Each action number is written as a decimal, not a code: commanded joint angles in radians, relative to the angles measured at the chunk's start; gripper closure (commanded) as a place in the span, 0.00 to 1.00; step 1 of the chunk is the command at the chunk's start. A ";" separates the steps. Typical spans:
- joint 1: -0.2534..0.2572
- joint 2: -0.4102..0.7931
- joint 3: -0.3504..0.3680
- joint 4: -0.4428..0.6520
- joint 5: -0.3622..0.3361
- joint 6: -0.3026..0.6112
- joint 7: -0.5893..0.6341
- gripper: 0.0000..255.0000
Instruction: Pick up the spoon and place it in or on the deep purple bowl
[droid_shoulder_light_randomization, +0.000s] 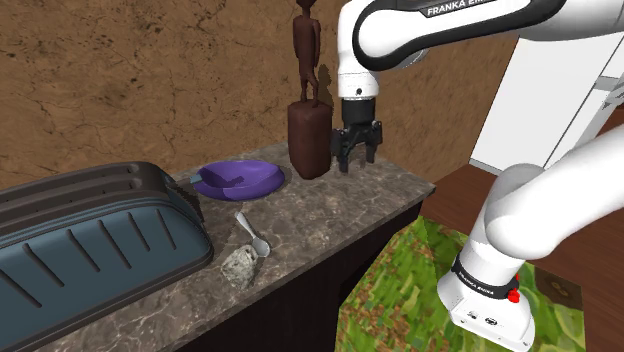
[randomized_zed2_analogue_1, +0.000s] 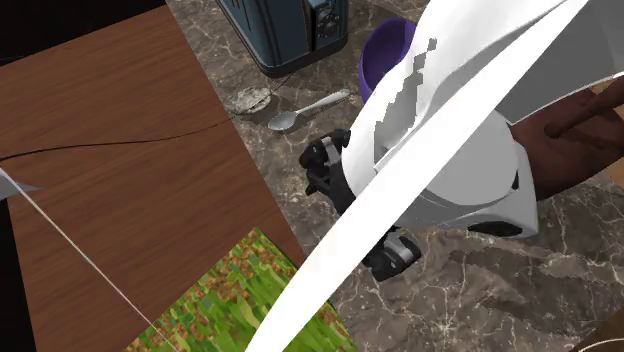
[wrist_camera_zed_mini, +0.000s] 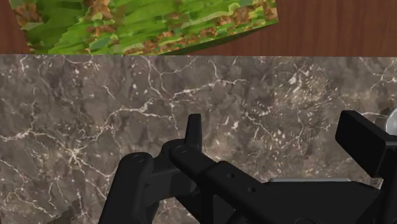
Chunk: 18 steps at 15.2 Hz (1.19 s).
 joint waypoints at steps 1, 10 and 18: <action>0.011 0.057 0.027 0.010 0.021 0.060 0.026 0.00; 0.048 0.351 0.134 0.142 0.056 0.277 0.141 0.00; 0.085 0.639 0.196 0.344 0.006 0.409 0.262 0.00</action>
